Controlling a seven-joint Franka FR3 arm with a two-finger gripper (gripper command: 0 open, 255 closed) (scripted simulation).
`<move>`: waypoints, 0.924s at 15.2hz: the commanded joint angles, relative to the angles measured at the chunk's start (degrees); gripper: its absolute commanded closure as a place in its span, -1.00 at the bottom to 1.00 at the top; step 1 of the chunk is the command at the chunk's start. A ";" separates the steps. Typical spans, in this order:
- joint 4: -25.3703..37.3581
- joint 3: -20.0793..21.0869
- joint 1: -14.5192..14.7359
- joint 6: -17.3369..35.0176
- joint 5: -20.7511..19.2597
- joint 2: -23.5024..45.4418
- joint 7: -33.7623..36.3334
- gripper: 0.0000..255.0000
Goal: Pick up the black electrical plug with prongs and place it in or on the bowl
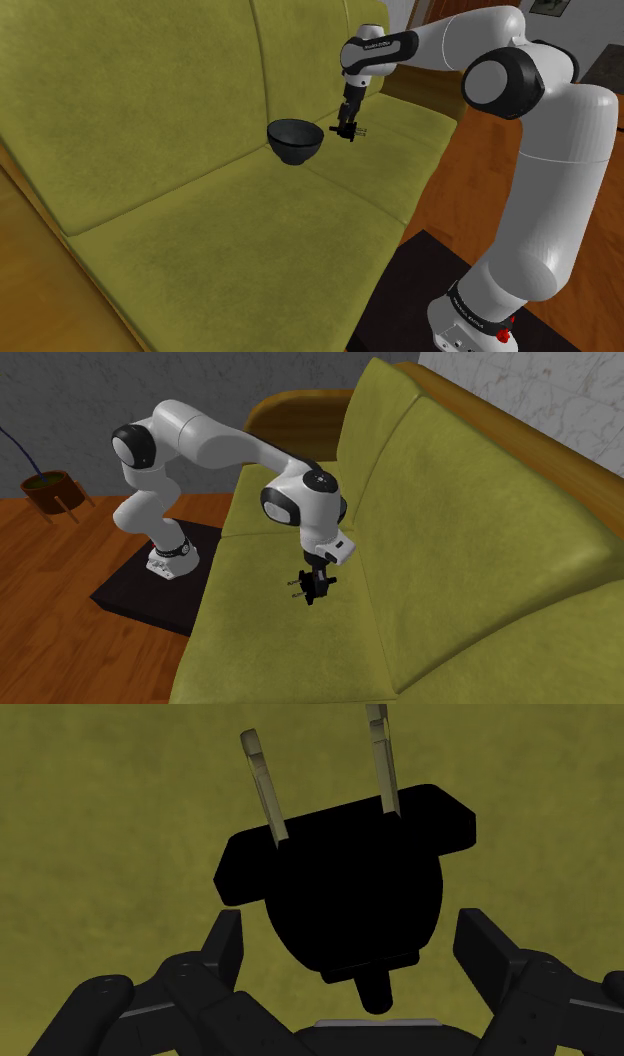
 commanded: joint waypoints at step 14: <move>-0.63 0.04 0.07 0.66 0.01 0.00 0.03 1.00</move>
